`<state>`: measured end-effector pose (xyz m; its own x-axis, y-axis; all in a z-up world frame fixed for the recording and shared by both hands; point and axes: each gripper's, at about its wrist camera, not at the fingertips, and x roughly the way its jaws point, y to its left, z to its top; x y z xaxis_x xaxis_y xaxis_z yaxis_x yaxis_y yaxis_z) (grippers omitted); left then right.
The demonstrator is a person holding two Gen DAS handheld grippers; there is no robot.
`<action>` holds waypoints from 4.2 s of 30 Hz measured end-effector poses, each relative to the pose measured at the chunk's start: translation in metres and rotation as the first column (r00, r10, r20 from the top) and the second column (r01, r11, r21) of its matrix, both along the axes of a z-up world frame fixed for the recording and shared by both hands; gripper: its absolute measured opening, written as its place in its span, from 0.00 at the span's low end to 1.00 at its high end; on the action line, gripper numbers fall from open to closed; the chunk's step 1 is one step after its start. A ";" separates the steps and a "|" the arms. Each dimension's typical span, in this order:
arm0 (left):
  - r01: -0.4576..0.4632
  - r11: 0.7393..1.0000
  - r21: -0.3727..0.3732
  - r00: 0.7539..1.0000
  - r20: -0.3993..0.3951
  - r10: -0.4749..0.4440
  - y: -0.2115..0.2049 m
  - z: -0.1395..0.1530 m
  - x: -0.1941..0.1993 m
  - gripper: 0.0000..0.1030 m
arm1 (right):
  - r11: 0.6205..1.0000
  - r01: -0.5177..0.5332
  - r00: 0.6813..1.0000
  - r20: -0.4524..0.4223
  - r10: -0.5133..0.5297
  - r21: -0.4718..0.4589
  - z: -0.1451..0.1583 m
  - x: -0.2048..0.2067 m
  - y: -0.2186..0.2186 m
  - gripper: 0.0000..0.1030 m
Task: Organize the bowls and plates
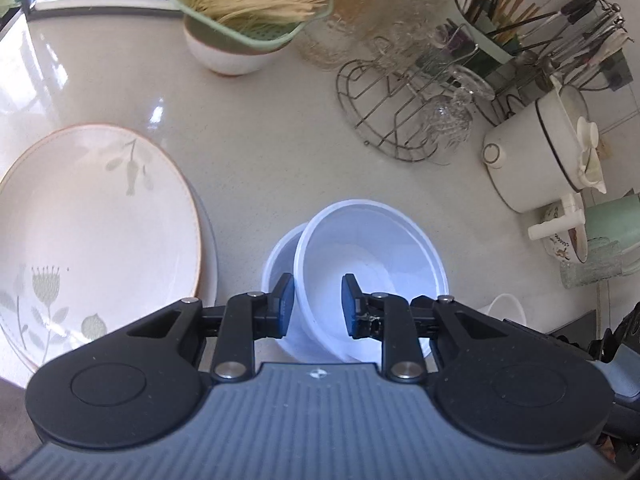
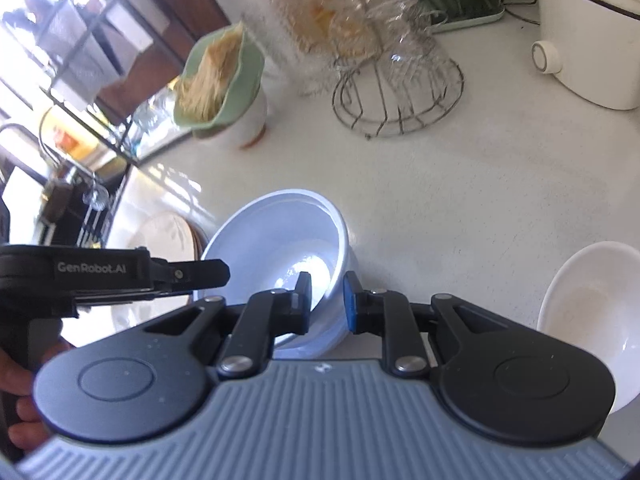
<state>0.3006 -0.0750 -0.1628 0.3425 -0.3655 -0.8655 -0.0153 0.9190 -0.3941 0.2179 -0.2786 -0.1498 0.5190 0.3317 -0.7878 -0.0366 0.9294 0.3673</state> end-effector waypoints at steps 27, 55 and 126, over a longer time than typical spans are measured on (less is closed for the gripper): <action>0.093 0.993 0.071 0.975 0.198 -0.105 -0.029 0.067 -0.026 0.41 | 0.995 0.090 0.969 0.237 -0.077 -0.043 0.057 -0.035 -0.028 0.44; 0.352 0.926 0.133 0.898 0.230 -0.374 -0.147 0.073 -0.044 0.42 | 0.898 0.419 0.873 0.330 -0.358 -0.134 0.067 -0.119 -0.116 0.44; 0.418 0.906 -0.060 0.907 -0.025 -0.420 -0.202 -0.025 -0.016 0.15 | 0.826 0.561 0.825 0.120 -0.552 -0.051 -0.020 -0.116 -0.137 0.14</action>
